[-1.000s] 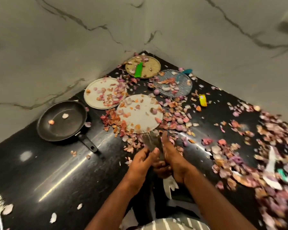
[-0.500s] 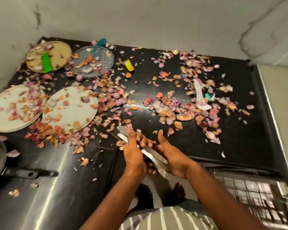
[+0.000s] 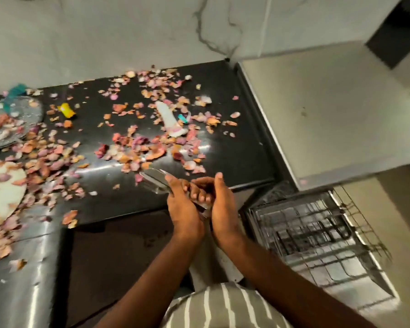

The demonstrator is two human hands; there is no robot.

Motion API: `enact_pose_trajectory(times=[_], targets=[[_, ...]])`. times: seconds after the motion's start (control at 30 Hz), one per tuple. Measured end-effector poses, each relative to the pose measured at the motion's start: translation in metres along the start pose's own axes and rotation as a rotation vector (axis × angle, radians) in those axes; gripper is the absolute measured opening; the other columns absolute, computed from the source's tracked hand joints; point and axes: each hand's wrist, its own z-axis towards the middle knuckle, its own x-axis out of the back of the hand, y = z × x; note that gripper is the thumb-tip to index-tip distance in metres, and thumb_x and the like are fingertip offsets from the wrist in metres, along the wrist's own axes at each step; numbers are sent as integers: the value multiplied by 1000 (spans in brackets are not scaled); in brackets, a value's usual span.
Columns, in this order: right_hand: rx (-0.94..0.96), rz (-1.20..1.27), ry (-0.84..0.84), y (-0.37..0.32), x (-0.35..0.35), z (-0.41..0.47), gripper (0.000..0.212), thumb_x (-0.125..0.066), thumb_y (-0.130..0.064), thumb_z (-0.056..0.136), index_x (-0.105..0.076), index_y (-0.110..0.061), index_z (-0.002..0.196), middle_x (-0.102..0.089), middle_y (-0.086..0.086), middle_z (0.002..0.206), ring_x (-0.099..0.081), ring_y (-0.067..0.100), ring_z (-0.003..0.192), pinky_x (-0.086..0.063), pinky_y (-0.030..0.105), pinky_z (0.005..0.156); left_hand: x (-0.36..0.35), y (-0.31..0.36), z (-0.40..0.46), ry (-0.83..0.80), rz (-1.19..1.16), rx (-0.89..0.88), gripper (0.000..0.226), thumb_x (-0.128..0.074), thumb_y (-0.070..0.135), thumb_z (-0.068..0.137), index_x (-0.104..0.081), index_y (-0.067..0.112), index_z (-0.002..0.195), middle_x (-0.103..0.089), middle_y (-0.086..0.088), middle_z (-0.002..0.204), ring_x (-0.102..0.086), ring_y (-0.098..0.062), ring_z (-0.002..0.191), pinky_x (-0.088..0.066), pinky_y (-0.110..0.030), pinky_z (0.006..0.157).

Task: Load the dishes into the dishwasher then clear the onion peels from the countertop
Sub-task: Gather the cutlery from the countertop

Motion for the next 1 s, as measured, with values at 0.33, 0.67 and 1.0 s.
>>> enact_pose_trajectory(times=[0.33,0.67,1.0], targets=[[-12,-316,-95,32,197,-28,39,-42,-49,107,-68,-26,125,-74,-2,115,-69,10,110,-53,44,102,-58,-132,-48,-432,888,2,58,-44,59,104,-81,17,89,-78,-2,84,-75,-18,88,-58,-39,88],[-290,105,6,54,284,-60,29,-52,-37,109,-68,-13,112,-67,20,78,-56,20,56,-43,29,48,-86,-211,-71,-673,1056,454,55,-59,71,91,-77,21,76,-78,-14,100,-71,-47,97,-52,-67,89],[-457,202,138,136,338,-15,28,-59,-38,100,-61,-19,120,-70,20,98,-66,31,84,-56,56,81,-101,-322,-28,-911,1282,593,56,-53,65,97,-73,16,80,-79,-5,89,-76,-24,87,-60,-43,88]])
